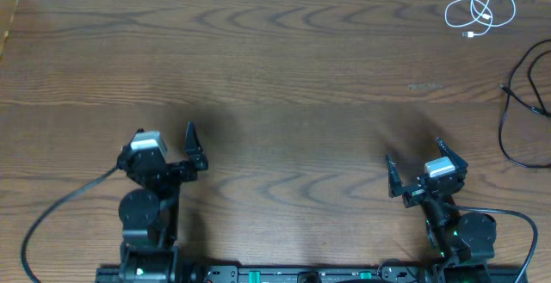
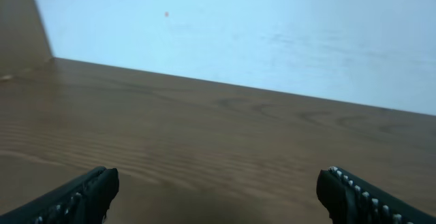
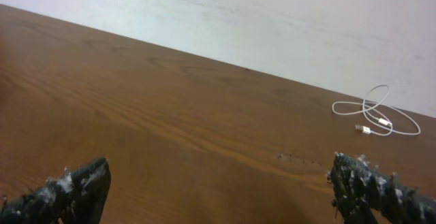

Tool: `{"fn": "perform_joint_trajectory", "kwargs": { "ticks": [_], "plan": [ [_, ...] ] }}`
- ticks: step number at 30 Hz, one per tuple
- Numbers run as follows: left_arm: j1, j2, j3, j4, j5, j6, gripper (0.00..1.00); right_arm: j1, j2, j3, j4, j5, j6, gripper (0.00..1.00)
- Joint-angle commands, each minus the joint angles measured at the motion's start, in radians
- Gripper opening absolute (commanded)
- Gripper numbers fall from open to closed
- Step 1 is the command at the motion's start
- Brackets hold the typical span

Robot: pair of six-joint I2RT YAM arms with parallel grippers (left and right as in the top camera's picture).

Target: Untangle cables

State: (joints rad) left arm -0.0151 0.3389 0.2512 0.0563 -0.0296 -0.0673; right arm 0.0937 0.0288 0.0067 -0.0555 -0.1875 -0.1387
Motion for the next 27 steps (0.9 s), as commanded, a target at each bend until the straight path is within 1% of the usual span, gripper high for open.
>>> {"fn": "perform_joint_trajectory", "kwargs": {
  "ticks": [1,12,16,18,27],
  "plan": [
    [0.044,-0.091,-0.063,0.006,-0.012,0.066,0.98,-0.006,-0.002,-0.001,-0.005,-0.006,0.011,0.99],
    [0.097,-0.294,-0.239,0.005,-0.012,0.071,0.98,-0.006,-0.002,-0.001,-0.005,-0.006,0.011,0.99],
    [0.110,-0.338,-0.248,-0.081,-0.009,0.071,0.98,-0.006,-0.002,-0.001,-0.005,-0.006,0.011,0.99],
    [0.121,-0.338,-0.247,-0.135,-0.009,0.072,0.98,-0.006,-0.002,-0.001,-0.005,-0.006,0.011,0.99],
    [0.130,-0.333,-0.247,-0.127,-0.005,0.067,0.98,-0.006,-0.002,-0.001,-0.005,-0.006,0.011,0.99]
  ]
}}
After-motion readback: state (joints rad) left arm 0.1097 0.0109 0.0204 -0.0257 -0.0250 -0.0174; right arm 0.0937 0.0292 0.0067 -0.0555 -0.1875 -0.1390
